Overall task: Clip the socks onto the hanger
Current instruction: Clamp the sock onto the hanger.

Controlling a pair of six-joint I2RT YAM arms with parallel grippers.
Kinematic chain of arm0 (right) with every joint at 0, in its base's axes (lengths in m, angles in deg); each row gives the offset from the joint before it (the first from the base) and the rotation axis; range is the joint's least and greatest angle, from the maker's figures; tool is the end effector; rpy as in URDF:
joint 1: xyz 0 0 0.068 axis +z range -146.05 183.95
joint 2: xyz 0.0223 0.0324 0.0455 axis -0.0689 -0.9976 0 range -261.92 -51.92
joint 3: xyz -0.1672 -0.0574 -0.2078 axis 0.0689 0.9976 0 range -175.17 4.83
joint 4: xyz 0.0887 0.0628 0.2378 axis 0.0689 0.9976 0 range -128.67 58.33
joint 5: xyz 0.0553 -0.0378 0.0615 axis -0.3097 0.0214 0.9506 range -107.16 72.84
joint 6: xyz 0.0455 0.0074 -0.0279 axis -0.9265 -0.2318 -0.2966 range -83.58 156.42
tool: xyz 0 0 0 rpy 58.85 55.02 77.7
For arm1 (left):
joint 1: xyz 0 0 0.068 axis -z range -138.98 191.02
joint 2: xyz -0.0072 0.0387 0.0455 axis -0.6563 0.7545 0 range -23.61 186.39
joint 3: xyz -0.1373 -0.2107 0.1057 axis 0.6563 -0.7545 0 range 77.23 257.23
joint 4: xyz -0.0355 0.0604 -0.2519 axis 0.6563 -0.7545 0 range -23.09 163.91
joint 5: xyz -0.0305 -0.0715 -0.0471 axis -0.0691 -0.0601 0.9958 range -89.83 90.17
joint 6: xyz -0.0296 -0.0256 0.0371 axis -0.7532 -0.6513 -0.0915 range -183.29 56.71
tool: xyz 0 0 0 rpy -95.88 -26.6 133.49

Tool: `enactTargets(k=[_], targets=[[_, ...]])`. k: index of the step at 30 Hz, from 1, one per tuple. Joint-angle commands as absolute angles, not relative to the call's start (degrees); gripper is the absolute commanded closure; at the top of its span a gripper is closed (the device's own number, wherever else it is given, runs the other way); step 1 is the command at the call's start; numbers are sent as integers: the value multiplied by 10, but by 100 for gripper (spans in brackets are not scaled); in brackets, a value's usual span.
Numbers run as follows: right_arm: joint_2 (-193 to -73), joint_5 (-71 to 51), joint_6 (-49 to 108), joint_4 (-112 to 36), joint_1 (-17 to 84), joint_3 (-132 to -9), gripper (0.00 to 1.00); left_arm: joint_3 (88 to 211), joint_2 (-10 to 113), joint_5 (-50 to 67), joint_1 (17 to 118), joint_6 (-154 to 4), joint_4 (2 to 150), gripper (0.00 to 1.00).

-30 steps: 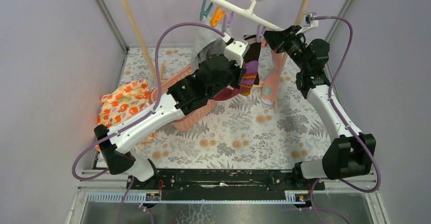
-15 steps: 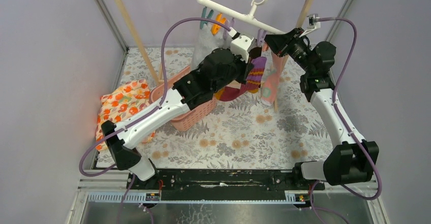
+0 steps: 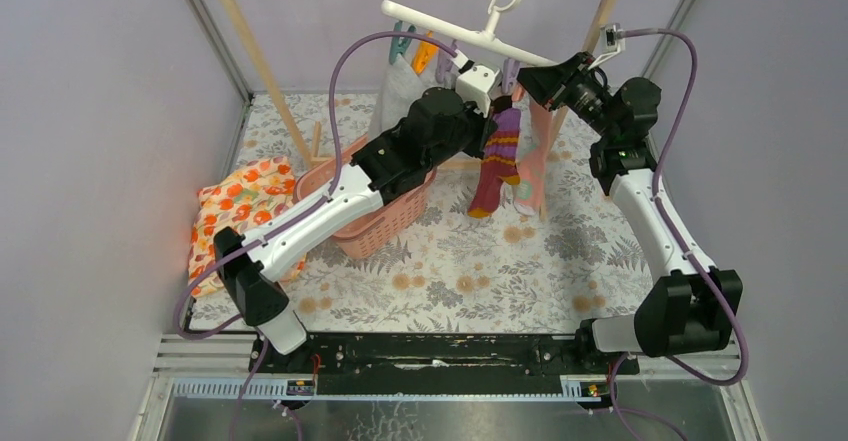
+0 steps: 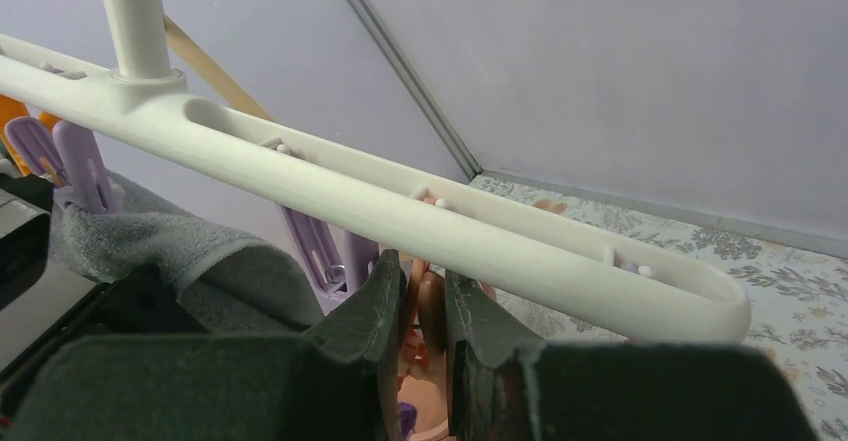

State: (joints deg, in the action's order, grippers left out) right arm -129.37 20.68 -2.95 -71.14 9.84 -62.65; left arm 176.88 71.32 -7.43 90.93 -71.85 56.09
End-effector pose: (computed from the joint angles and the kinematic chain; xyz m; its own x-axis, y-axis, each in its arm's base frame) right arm 0.3048 0.0533 0.4270 -0.1147 0.4917 -0.8632 -0.7400 0.5375 0.4045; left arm 0.2536 -0.2940 0.4317 -0.2448 0.0618 -0.9676 0.6461 0.7545 -0.1153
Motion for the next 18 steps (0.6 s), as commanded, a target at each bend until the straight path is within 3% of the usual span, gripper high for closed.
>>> enactTargets(k=[1, 18], targets=[[-1320, 296, -54, -702, 102, -656, 100, 1791, 722, -55, 892, -721, 609, 100], [-1341, 305, -64, -715, 86, -659, 100, 1848, 764, 11, 851, -742, 608, 100]])
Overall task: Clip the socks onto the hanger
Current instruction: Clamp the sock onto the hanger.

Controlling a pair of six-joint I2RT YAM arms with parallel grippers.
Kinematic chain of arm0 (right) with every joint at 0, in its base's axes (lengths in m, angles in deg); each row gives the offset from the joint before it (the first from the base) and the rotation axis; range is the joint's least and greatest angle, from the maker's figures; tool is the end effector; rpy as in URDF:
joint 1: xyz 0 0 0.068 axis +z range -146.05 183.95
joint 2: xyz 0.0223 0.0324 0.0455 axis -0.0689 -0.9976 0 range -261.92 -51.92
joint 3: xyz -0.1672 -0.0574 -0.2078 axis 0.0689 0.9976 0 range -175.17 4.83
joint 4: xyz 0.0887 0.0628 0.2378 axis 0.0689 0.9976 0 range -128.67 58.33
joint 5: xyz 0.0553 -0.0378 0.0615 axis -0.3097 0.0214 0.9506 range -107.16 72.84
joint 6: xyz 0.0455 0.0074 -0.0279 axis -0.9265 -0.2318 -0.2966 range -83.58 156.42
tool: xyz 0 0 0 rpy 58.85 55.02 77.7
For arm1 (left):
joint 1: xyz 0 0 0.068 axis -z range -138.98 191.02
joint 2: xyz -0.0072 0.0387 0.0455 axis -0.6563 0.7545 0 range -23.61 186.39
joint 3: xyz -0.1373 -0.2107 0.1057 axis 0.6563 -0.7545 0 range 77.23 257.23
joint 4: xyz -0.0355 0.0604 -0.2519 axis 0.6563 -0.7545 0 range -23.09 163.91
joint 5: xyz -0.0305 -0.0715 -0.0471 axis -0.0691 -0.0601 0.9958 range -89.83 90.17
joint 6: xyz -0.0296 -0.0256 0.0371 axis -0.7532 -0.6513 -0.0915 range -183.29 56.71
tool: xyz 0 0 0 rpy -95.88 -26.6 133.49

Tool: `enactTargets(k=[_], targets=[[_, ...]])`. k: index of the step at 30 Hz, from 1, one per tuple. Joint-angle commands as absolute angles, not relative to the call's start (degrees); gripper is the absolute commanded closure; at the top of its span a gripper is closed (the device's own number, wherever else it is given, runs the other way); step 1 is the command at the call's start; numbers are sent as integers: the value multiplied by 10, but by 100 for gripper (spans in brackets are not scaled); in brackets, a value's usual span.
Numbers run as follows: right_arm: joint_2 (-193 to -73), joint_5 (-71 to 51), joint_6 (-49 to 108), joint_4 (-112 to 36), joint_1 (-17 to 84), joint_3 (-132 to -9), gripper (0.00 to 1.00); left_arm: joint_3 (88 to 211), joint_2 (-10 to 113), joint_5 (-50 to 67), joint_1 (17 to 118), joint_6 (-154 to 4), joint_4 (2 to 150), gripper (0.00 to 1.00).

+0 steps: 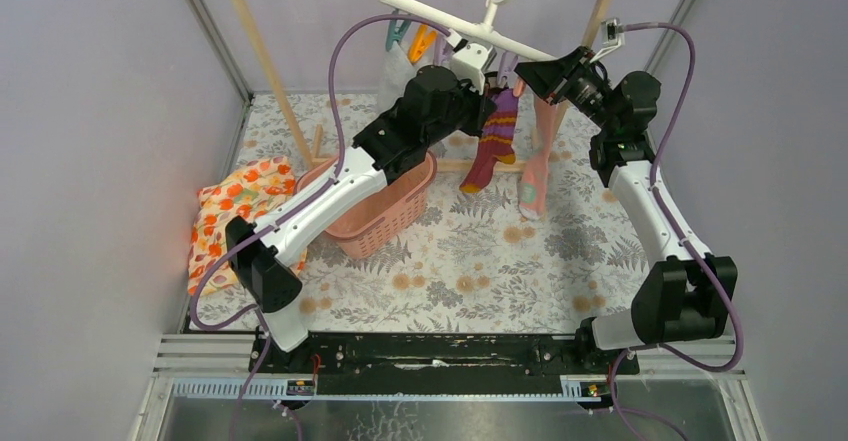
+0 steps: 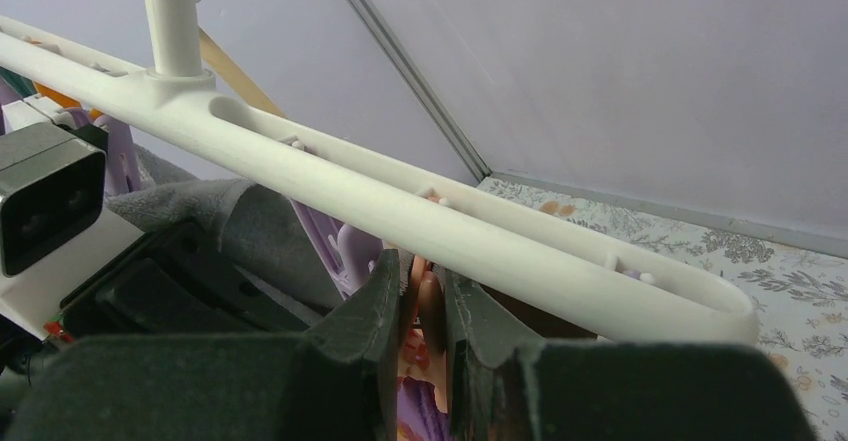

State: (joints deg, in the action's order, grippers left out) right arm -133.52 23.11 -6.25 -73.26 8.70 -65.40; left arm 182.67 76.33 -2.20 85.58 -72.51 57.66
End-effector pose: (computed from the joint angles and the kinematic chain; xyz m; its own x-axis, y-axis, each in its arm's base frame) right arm 0.3234 0.0499 0.4252 -0.1551 0.5060 -0.8485 -0.7481 0.5008 0.4354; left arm 0.2940 -0.2875 0.4363 -0.2388 0.0106 -0.9710 0.6421 0.7518 -0.1497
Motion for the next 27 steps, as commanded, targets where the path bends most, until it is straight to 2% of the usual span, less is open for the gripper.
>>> enactTargets(k=[1, 7, 27], targets=[[-1342, 306, -64, -716, 84, -660, 100, 1841, 761, 20, 851, -748, 610, 100], [-1347, 317, -85, -740, 82, -655, 100, 1791, 735, 17, 851, -763, 637, 100], [-1368, 339, -105, -772, 82, -644, 100, 1870, 787, 4, 848, -758, 623, 100]])
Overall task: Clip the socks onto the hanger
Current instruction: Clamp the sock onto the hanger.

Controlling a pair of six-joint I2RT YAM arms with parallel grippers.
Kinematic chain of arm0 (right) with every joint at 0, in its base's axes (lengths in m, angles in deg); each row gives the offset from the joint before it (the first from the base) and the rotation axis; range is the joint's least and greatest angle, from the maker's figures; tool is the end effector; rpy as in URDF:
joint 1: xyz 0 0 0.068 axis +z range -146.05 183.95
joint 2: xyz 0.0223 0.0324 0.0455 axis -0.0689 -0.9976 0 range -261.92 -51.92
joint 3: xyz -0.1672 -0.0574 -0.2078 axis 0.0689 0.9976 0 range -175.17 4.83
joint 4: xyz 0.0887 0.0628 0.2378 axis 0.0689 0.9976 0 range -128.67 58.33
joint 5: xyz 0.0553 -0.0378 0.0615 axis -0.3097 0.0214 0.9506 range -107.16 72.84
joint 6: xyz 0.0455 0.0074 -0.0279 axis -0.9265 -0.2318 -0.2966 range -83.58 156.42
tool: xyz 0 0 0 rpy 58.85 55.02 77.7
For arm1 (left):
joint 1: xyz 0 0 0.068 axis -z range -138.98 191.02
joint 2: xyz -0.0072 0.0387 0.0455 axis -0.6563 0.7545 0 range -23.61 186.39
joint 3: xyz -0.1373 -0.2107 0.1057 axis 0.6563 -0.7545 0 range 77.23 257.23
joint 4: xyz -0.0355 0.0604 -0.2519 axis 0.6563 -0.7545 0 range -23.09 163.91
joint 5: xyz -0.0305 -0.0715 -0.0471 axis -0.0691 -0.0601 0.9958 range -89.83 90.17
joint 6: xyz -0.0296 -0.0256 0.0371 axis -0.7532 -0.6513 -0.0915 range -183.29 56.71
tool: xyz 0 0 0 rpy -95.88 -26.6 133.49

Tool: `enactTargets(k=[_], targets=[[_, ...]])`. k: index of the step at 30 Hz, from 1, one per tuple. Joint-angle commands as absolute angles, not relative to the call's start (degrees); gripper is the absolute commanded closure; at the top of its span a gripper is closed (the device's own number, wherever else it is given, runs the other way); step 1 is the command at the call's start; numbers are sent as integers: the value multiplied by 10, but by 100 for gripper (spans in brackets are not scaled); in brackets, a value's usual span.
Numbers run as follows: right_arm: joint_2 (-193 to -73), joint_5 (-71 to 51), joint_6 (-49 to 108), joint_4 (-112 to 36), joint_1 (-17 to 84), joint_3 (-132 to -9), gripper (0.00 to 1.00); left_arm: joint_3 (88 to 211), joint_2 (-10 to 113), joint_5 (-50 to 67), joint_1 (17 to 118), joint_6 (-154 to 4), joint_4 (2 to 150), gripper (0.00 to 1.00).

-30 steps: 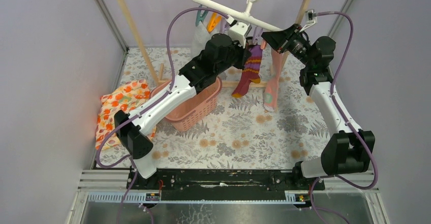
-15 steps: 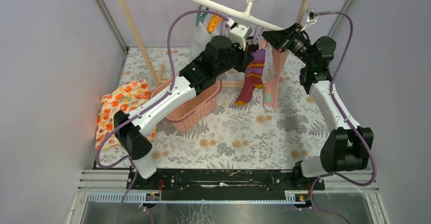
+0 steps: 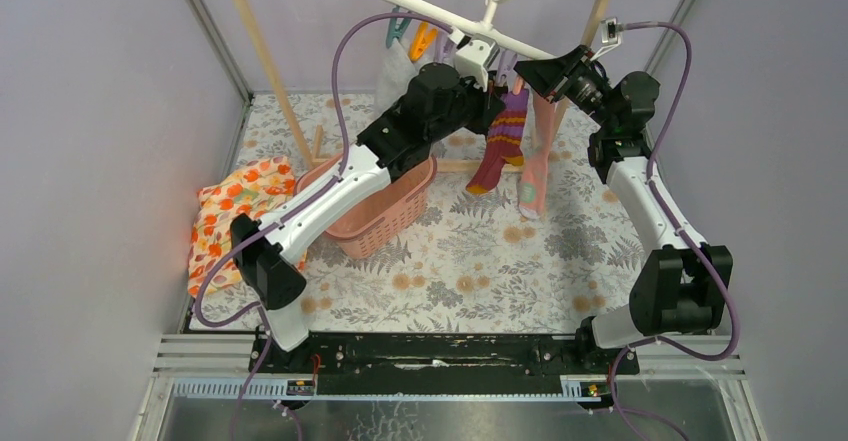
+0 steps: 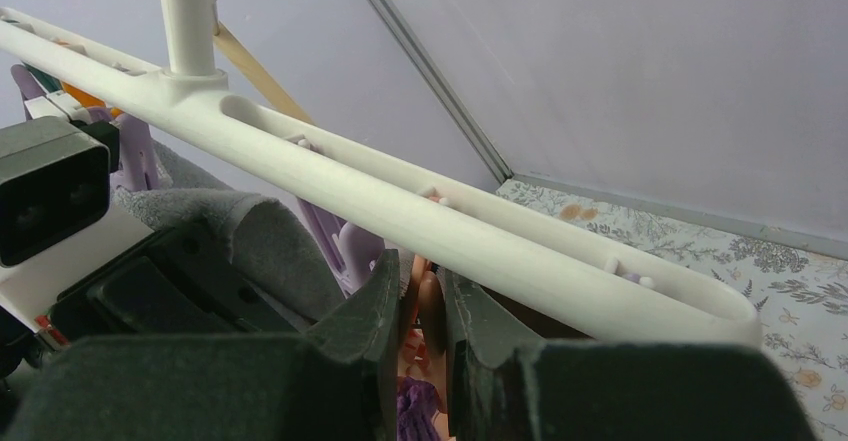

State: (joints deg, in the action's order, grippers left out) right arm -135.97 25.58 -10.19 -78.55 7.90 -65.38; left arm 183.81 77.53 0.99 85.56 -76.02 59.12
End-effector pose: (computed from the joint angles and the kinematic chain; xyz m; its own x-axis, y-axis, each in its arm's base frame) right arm 0.3324 0.0471 0.4198 -0.1779 0.5226 -0.8338 -0.7709 0.4525 0.4482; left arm 0.2970 -0.2930 0.4376 -0.2696 -0.0437 -0.9620 0.6684 0.7106 -0.2196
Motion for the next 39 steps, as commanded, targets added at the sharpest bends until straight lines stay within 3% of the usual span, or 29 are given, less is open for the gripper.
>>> enactTargets(k=[1, 23, 31, 39], targets=[[-1368, 340, -105, -771, 82, -644, 100, 1874, 789, 3, 846, -758, 621, 100], [-1379, 347, -101, -759, 82, -649, 100, 1905, 805, 10, 831, -769, 632, 100], [-1380, 331, -80, -726, 81, -656, 100, 1969, 842, 3, 830, -754, 611, 100], [-1385, 327, -77, -725, 82, -660, 100, 1947, 833, 4, 830, -754, 623, 100]])
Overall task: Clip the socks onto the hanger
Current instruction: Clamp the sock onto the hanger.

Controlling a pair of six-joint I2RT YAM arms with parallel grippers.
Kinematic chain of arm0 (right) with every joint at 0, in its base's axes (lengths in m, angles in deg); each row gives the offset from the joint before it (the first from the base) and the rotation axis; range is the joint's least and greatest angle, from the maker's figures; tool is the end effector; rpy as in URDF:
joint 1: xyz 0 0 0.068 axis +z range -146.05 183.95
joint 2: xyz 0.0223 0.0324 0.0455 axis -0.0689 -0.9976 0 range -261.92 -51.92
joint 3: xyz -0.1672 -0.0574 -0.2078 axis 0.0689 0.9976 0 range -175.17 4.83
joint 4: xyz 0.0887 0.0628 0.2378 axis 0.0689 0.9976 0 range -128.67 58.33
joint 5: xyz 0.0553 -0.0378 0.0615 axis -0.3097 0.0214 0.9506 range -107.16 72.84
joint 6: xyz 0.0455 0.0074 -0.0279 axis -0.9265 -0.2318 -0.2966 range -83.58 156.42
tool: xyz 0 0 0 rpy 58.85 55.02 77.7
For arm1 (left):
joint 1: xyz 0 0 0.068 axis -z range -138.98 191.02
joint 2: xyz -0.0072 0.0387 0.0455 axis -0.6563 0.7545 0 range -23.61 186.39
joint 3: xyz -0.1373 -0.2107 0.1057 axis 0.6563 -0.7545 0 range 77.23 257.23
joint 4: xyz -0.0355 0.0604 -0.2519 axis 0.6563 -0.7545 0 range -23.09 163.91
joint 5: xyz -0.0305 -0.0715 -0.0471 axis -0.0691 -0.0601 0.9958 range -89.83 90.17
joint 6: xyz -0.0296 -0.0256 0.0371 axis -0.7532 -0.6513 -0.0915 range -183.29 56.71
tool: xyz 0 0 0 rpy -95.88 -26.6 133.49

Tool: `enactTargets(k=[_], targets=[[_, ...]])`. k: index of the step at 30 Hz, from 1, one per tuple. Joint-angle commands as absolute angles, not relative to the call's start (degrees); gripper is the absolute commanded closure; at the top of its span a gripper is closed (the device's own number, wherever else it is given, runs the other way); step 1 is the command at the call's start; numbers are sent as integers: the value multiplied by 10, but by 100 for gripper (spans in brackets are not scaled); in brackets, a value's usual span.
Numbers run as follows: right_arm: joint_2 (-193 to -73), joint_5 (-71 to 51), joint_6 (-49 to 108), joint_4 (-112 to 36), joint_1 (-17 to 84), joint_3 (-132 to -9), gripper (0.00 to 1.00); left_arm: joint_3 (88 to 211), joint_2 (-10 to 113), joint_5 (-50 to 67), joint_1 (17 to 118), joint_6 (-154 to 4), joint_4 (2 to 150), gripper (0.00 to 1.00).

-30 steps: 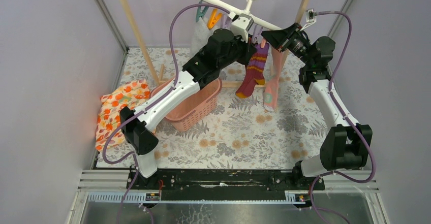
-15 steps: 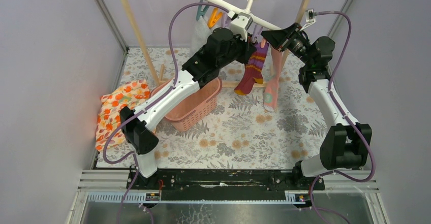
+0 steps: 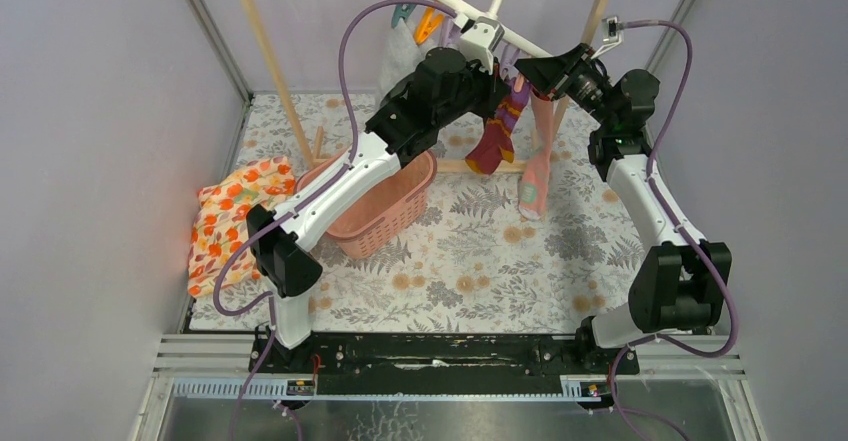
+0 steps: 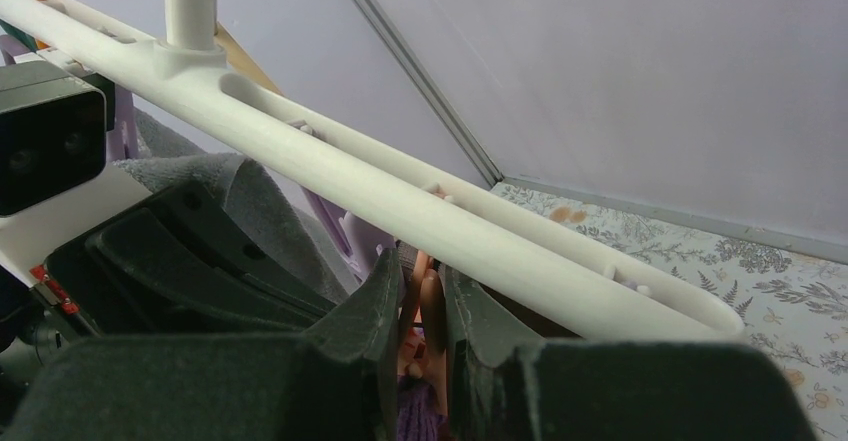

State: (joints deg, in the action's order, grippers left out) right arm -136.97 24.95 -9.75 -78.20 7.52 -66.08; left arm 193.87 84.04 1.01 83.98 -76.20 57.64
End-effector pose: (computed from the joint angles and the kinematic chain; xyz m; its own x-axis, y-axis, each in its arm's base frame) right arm 0.3380 0.0449 0.4180 -0.1731 0.5253 -0.8331 -0.7594 0.4674 0.4525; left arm 0.3225 -0.3011 0.4487 -0.2449 -0.0771 -0.9665 0.6539 0.7229 -0.2234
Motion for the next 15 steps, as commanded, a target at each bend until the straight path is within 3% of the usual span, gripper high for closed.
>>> enactTargets(k=[1, 3, 9, 15], targets=[[-1385, 327, -77, -724, 82, -659, 100, 1945, 832, 4, 829, -754, 624, 100], [-1385, 325, -77, -724, 81, -659, 98, 1939, 830, 4, 828, -754, 628, 100], [-1379, 312, -65, -707, 82, -661, 75, 1933, 829, 4, 828, -755, 631, 100], [-1378, 312, -63, -702, 82, -662, 62, 1929, 827, 4, 828, -753, 634, 100]])
